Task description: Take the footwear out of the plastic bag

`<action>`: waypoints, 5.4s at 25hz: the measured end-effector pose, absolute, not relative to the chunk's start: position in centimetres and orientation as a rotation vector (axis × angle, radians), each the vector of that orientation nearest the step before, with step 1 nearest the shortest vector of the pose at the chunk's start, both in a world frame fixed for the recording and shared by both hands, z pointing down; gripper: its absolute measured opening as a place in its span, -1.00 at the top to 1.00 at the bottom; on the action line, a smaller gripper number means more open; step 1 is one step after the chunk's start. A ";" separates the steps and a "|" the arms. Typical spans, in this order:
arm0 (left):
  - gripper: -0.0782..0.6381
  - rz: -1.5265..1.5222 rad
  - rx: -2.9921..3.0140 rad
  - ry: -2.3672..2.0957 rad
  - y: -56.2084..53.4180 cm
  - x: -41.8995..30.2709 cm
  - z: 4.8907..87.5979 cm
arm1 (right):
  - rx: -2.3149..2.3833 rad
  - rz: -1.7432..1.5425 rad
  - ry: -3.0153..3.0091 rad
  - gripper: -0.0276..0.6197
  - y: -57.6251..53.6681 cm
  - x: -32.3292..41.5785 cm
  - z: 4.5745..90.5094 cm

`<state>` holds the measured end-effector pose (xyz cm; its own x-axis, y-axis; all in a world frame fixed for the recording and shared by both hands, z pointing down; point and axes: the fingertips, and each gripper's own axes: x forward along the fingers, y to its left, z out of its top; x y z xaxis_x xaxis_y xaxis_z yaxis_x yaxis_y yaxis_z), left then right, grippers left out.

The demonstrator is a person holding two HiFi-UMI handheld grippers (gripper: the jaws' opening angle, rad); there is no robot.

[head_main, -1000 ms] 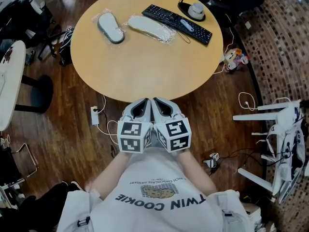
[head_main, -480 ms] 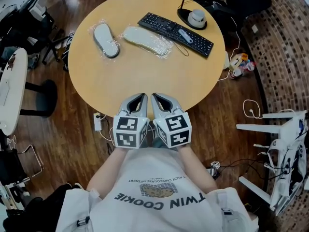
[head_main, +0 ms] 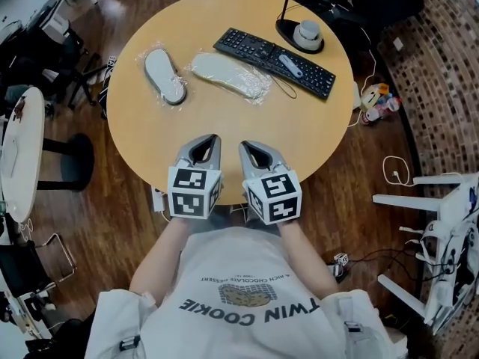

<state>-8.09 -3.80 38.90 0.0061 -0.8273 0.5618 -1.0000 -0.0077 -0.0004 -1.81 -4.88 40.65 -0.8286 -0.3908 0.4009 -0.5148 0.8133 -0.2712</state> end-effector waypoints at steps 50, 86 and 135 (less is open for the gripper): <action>0.76 1.296 1.969 -1.448 -27.5 -32.3 54.4 | 1.106 0.716 -2.309 0.91 -23.3 -5.1 49.8; 0.77 1.562 1.921 -1.388 -27.5 -32.2 57.1 | 0.817 1.696 -2.281 0.63 -23.9 -4.2 54.7; 0.77 1.553 1.904 -1.441 -27.6 -32.2 57.0 | 0.876 1.737 -2.407 0.65 -19.6 0.1 51.2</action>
<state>-32.21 -27.61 56.98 -0.0825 -0.5043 0.8596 -0.8195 -0.4565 -0.3465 0.12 -19.58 51.16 -0.8388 -0.4140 0.3535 -0.4659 0.2102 -0.8595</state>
